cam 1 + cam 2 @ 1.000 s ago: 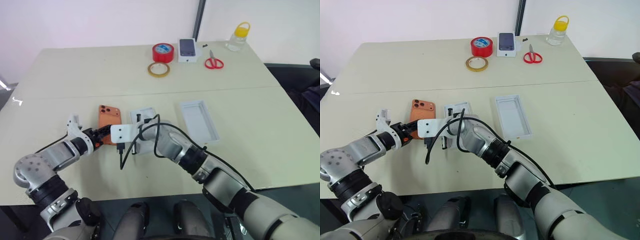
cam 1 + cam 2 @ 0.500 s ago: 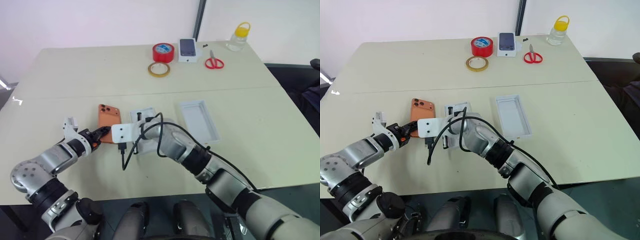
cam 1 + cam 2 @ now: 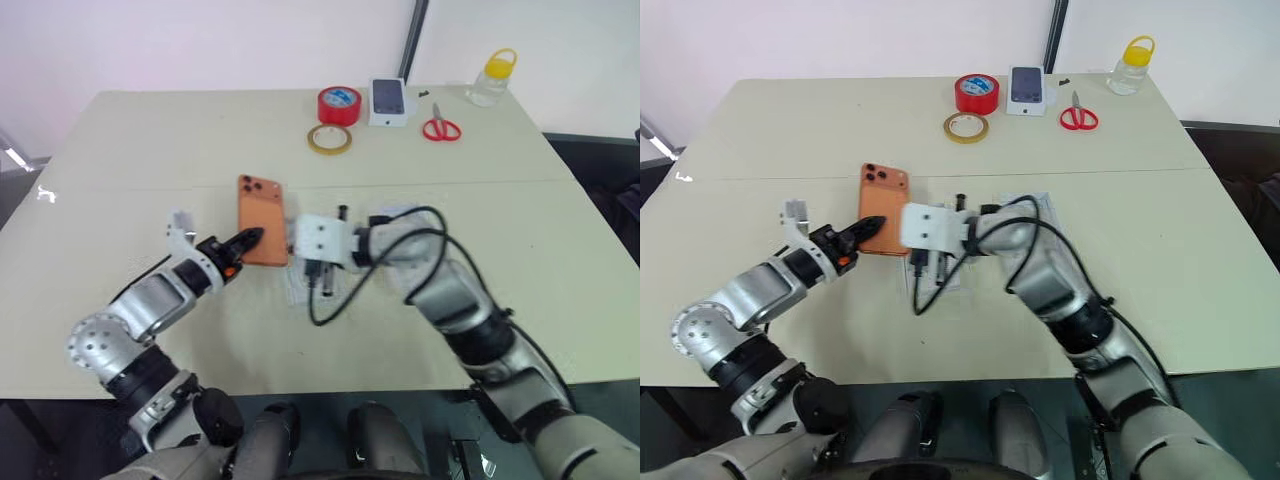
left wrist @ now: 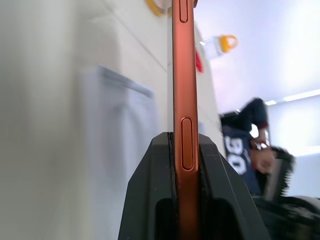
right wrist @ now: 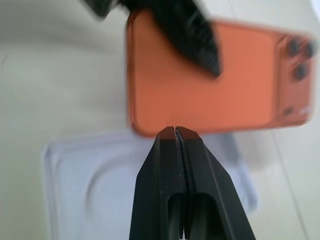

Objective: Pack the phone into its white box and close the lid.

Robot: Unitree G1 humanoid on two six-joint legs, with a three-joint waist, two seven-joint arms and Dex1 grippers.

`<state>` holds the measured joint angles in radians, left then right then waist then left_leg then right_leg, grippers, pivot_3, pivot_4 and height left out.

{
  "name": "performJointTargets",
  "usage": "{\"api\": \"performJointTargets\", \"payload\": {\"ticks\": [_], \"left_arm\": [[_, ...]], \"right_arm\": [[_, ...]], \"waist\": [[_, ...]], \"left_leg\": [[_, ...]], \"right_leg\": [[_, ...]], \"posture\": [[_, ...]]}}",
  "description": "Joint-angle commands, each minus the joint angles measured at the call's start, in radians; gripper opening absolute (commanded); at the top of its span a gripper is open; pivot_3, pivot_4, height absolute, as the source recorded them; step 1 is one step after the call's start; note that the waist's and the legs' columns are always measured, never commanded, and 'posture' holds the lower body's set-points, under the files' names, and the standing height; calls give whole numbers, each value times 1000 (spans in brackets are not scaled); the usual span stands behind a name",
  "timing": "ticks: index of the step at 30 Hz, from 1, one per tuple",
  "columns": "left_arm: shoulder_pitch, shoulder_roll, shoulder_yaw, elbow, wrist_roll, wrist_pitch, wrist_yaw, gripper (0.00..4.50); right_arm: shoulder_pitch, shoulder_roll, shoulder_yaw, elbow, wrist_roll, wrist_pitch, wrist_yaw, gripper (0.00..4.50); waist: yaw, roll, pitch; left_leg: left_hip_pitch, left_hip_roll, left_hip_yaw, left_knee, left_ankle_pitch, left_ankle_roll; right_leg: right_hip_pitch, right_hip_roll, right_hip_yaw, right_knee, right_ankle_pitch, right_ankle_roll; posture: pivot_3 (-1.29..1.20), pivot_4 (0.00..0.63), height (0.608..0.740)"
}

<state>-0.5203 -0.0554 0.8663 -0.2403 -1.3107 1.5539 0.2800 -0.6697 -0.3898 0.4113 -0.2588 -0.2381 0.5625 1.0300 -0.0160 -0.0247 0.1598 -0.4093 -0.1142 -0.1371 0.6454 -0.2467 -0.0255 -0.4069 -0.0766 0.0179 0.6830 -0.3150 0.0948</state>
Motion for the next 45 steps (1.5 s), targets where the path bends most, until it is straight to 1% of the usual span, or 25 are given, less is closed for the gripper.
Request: {"api": "performJointTargets", "payload": {"ticks": [1,4,7,11,16,18,19,20,24,25,26,29,35,40,45], "left_arm": [[52,-54,-110,-45,-105,-72,78,31],[118,-82,-198,-45,-164,-143,153,31],[172,-74,-276,-27,-212,-211,226,31],[217,-32,-369,-26,-293,-306,292,31],[253,48,-477,-27,-388,-397,332,31],[268,79,-517,-33,-421,-434,343,1004],[275,94,-536,-37,-436,-450,348,1341],[284,110,-554,-42,-452,-467,351,1812],[311,178,-618,-62,-504,-523,353,3879],[316,194,-631,-66,-518,-538,352,4316],[319,216,-644,-72,-527,-546,347,4427],[320,282,-680,-91,-557,-576,331,4427],[287,417,-716,-113,-573,-602,279,4427],[250,530,-757,-145,-566,-586,221,4427],[261,628,-761,-173,-560,-592,156,4427]], "right_arm": [[29,-65,-83,-69,67,10,15,0],[45,-116,-107,-55,78,9,-3,0],[37,-133,-114,-38,84,12,-26,0],[28,-140,-112,-22,88,12,-45,0],[22,-144,-97,-6,91,1,-58,0],[18,-145,-91,2,90,-4,-62,0],[17,-146,-89,5,90,-6,-63,0],[16,-146,-87,7,91,-7,-65,0],[12,-146,-81,14,94,-10,-72,0],[12,-147,-80,16,94,-10,-73,0],[12,-146,-79,17,95,-10,-74,0],[13,-146,-75,22,94,-11,-77,0],[8,-144,-71,35,93,-15,-83,0],[1,-140,-70,56,91,-25,-91,0],[-4,-142,-69,71,92,-34,-99,0]], "waist": [[-3,0,0],[-4,-1,0],[-2,-1,0],[7,-1,1],[6,-1,1],[4,-1,0],[4,-1,0],[4,-1,0],[5,-1,0],[5,-1,0],[4,0,0],[3,0,0],[5,0,0],[5,0,0],[2,0,1]], "left_leg": [[0,0,1,0,0,0],[1,1,2,0,0,0],[1,2,3,0,0,0],[0,2,3,1,0,0],[0,1,3,1,0,0],[0,1,3,1,0,0],[0,2,3,1,0,0],[0,2,3,0,0,0],[0,2,3,1,0,0],[0,2,3,1,0,0],[0,2,3,1,0,0],[1,2,3,0,0,0],[1,2,3,0,0,0],[1,2,3,0,0,0],[1,2,3,-1,0,0]], "right_leg": [[0,0,1,1,0,0],[-1,1,2,1,0,0],[-1,2,4,2,0,0],[-1,1,4,1,0,0],[-1,1,4,1,0,0],[-1,1,4,1,0,0],[-1,1,4,1,0,0],[-1,2,4,1,0,0],[-1,1,4,1,0,0],[-1,1,4,1,0,0],[-1,1,4,1,0,0],[-1,2,4,1,0,0],[-1,1,4,1,0,0],[-1,1,4,0,0,0],[-1,2,4,0,0,0]], "posture": [[0,150,740],[0,150,740],[0,150,740],[0,150,740],[0,150,740],[0,150,740],[0,150,740],[0,150,740],[0,150,740],[0,150,740],[0,150,740],[0,150,740],[0,150,740],[0,150,740],[0,150,740]]}}
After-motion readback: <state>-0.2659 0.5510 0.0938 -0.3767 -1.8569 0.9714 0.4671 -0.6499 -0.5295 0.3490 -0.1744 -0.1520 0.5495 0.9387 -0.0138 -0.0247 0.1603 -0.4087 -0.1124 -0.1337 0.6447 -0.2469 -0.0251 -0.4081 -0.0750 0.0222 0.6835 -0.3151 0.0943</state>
